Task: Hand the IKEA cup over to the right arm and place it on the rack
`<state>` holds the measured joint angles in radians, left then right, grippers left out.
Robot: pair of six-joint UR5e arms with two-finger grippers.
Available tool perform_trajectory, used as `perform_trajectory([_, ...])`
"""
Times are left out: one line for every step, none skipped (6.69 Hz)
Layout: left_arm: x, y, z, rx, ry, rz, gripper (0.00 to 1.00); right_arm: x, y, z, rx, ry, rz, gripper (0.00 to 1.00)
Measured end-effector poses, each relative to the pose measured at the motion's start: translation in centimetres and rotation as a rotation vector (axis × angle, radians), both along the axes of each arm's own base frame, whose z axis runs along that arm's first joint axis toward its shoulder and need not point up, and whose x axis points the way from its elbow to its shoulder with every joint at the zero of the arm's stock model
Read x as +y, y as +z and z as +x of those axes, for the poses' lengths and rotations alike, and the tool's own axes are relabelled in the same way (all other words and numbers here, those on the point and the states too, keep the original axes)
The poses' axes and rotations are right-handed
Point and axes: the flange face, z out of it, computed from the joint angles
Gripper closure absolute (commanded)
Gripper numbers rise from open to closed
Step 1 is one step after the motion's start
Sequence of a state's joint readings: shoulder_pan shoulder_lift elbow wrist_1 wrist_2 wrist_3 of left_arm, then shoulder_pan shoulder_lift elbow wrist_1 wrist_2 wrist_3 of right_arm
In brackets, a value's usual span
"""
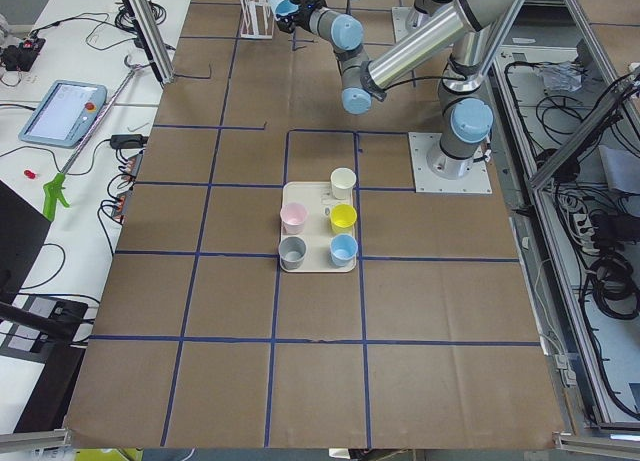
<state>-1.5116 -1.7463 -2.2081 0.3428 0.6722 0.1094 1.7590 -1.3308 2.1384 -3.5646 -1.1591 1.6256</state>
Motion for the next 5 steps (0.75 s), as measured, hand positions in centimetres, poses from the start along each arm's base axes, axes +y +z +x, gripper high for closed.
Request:
perform_trajectory([-0.5,-0.1,2.2,-0.001,0.051,-0.004,0.01,-0.3,0.0,-0.2,0.003,-0.008,-0.006,0.78])
perform_trajectory([-1.2,-0.1,3.8,-0.002,0.091,0.0,0.01,-1.0,0.3,-0.6,0.006,-0.026,-0.019,0.79])
perform_trajectory([-2.2,0.0,4.8,-0.015,0.154,0.025,0.01,-2.0,0.7,-1.3,0.021,-0.064,-0.042,0.83])
perform_trajectory([-3.9,0.3,5.9,-0.053,0.266,0.072,0.01,-3.2,1.0,-2.3,0.079,-0.101,-0.084,0.86])
perform_trajectory([-6.0,1.0,6.9,-0.102,0.371,0.126,0.01,-4.4,1.3,-3.9,0.187,-0.124,-0.149,0.89])
